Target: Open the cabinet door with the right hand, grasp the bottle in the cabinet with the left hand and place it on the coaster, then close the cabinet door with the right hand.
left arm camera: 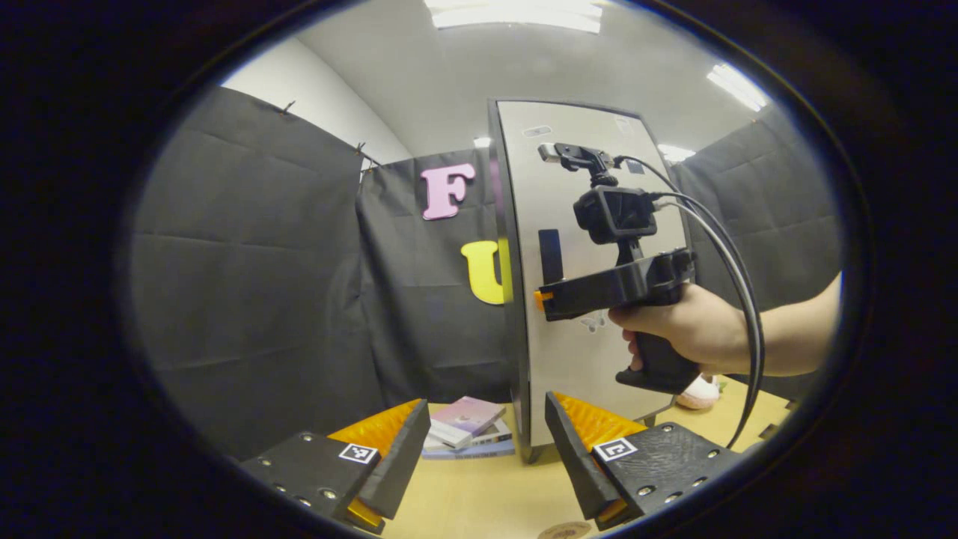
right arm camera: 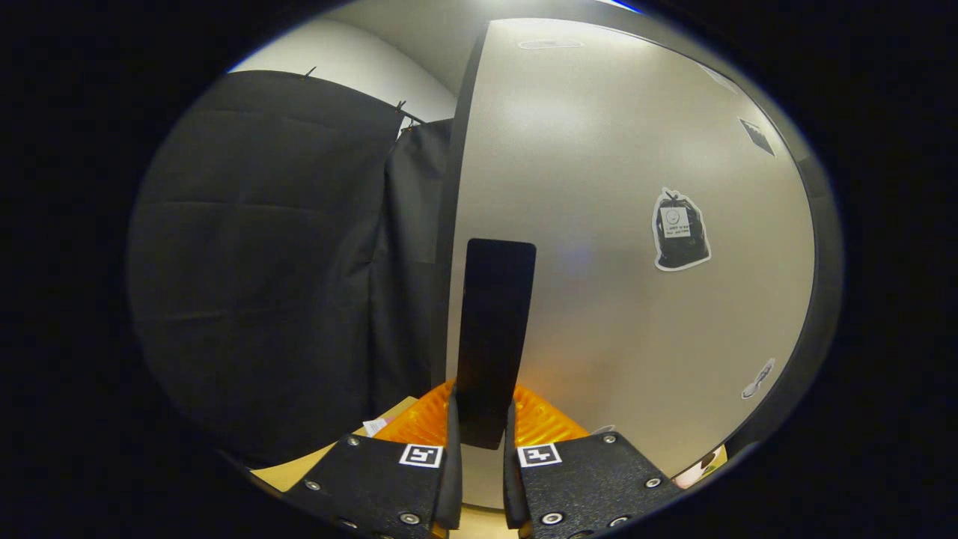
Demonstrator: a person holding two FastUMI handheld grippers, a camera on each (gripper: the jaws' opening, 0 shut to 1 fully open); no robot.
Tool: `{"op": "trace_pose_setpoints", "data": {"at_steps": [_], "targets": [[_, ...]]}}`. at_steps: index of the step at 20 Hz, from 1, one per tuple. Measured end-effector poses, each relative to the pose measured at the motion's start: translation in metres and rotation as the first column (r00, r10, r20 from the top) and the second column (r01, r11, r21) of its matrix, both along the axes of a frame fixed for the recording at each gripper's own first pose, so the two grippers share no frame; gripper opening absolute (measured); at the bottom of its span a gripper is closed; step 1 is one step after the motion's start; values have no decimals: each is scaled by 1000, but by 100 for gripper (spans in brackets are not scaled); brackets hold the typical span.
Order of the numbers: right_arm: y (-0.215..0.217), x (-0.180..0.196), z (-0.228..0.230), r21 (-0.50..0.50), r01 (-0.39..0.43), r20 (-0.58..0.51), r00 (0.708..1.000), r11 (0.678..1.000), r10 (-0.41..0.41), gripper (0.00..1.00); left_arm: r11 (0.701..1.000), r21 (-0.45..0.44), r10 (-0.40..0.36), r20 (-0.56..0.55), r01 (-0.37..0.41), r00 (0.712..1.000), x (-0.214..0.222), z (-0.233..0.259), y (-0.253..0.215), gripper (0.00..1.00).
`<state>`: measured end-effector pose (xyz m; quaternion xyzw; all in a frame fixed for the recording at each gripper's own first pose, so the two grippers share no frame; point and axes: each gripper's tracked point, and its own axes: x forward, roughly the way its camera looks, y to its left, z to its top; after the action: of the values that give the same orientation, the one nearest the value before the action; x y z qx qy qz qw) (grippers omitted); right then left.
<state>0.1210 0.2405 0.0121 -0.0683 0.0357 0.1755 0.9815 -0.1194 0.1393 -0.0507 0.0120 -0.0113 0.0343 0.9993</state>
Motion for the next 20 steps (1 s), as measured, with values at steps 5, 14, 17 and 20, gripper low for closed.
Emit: {"op": "trace_pose_setpoints", "data": {"at_steps": [5, 14, 17, 20], "targets": [[-1, -22, 0, -19, -91, -20, 996, 996, 90, 22, 998, -30, -47, 24, 48, 999, 5, 9, -10, 96], [-11, -78, 6, -19, -286, -50, 957, 958, 284, 22, 987, -125, 114, 75, -104, 991, -46, 40, 8, 89], [-20, -87, 6, -17, -342, -65, 938, 939, 340, 22, 980, -121, 167, 67, -158, 984, -67, 48, -3, 82], [-33, -97, 6, -29, -372, -81, 926, 928, 369, 22, 981, -74, 182, 39, -179, 983, -80, 49, -34, 89]]}}
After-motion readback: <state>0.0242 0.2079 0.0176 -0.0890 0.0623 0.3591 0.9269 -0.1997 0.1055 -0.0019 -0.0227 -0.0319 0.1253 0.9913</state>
